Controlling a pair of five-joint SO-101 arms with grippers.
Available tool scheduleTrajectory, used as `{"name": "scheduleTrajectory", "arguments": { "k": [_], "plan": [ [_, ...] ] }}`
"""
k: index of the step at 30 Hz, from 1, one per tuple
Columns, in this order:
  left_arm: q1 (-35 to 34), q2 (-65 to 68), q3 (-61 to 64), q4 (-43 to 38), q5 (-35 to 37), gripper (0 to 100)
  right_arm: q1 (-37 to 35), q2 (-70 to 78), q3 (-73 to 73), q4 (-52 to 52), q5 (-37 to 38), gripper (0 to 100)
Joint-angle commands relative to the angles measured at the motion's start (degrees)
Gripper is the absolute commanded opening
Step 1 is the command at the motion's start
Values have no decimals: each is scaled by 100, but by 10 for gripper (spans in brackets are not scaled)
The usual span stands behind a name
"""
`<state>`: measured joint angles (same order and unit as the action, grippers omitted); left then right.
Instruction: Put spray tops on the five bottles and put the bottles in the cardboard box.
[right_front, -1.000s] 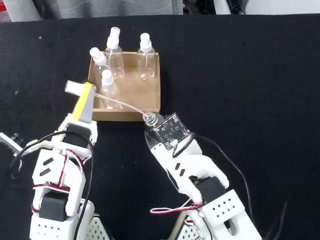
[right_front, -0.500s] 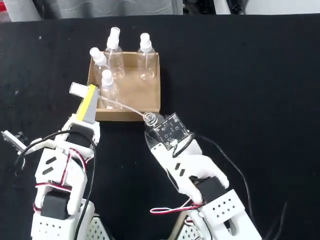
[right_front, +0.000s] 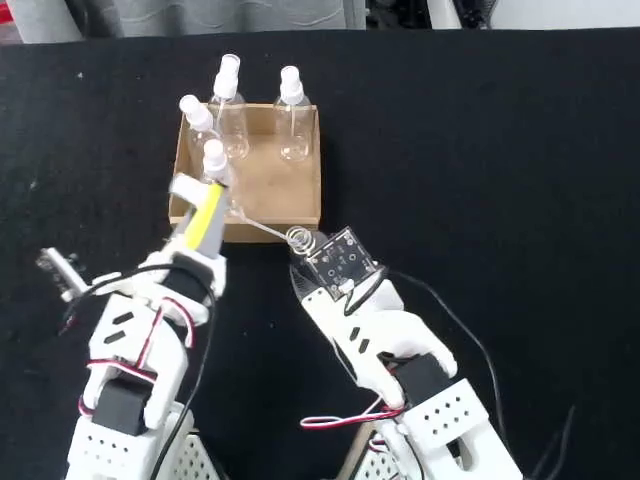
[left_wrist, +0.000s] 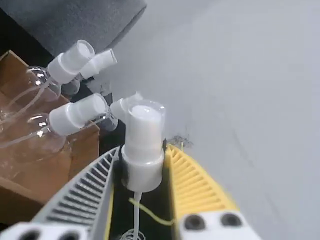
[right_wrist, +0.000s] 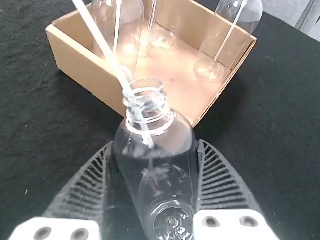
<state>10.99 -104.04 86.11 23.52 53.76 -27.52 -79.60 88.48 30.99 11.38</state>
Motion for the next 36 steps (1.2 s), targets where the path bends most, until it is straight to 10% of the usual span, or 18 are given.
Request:
{"name": "scheduleTrajectory", "arguments": {
  "k": [1, 28, 36],
  "plan": [
    [338, -35, -13, -132, -290, 29, -88, -189, -57, -167, 9, 96],
    [1235, -18, 312, -105, -1424, 32, -88, -198, -57, -132, 53, 96],
    [1262, -9, 312, -79, -1424, 207, -97, -198, -75, -26, 53, 96]
  ]
}}
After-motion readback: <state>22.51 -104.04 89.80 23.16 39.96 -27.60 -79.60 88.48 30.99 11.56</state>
